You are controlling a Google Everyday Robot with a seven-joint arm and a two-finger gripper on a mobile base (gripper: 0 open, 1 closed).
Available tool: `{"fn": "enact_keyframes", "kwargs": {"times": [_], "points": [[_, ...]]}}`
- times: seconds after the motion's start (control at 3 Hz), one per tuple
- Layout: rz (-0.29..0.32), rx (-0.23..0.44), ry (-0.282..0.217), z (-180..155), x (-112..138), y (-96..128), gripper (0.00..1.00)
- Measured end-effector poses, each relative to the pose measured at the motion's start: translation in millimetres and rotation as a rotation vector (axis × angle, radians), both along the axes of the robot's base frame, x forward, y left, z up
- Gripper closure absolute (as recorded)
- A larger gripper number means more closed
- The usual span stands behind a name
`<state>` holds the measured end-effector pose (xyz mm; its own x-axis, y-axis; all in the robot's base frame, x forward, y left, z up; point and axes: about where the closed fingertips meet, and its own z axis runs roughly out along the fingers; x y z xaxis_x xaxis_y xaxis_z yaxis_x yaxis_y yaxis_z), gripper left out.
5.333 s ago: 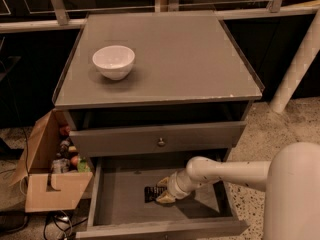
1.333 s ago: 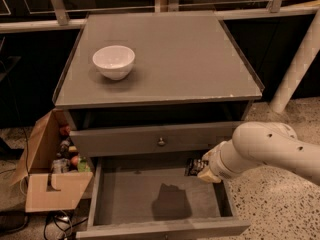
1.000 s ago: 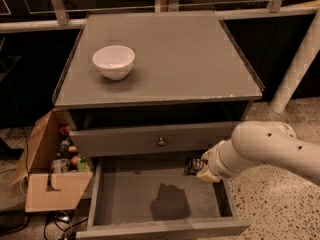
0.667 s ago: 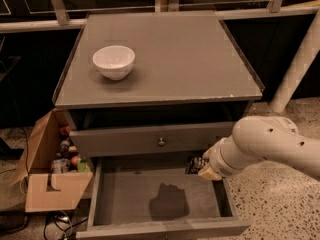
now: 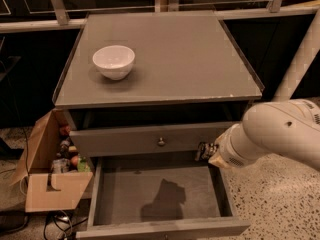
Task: Pick rxbar chocolate from middle drawer and place on counter
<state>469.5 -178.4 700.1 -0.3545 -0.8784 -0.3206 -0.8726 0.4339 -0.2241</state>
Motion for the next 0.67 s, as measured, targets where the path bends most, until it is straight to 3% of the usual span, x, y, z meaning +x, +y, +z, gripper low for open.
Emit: {"fn": "enact_keyframes", "kwargs": {"times": [0.67], "points": [[0.0,0.016,-0.033,21.8,-0.3,2.3,1.0]]}}
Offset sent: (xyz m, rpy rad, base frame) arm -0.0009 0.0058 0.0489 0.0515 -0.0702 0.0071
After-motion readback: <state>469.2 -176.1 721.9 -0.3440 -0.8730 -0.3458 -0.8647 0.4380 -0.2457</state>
